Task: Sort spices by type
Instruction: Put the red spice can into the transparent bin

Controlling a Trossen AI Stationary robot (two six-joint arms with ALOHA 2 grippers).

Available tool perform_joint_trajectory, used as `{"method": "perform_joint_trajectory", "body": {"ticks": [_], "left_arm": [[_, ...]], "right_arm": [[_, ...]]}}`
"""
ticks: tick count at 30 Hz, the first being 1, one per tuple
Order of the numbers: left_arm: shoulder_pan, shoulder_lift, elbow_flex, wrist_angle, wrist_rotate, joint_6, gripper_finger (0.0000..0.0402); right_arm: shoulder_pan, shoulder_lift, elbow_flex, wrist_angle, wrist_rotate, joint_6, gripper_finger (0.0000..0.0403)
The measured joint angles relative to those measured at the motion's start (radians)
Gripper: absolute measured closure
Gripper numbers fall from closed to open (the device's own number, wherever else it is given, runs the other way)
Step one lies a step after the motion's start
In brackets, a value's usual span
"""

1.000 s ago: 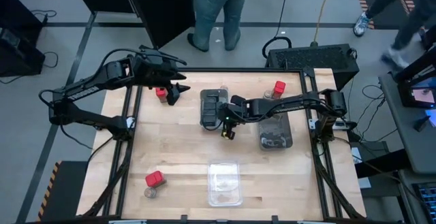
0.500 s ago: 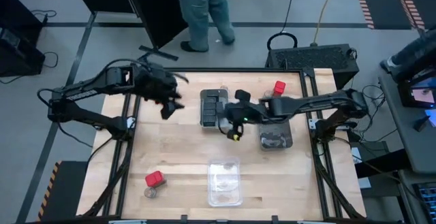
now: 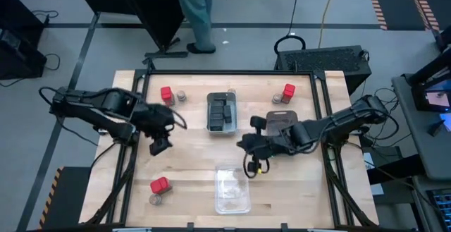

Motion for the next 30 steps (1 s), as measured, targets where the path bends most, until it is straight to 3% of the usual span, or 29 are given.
{"method": "perform_joint_trajectory", "body": {"ticks": [7,16,24,30], "left_arm": [[-0.206,0.002,-0.073,0.023,-0.004,-0.308,0.0164],[-0.380,0.073,-0.168,0.057,-0.029,-0.558,0.0164],[-0.415,0.186,-0.186,0.081,-0.039,-0.576,0.0164],[-0.406,0.264,-0.186,0.103,-0.047,-0.640,0.0164]], "right_arm": [[0.105,0.000,0.000,-0.072,0.026,0.114,0.0403],[0.151,0.000,0.000,-0.123,0.021,0.216,0.0382],[0.116,0.000,0.000,-0.123,0.048,0.176,0.0303],[0.105,0.000,0.000,-0.122,0.050,0.175,0.0266]]}}
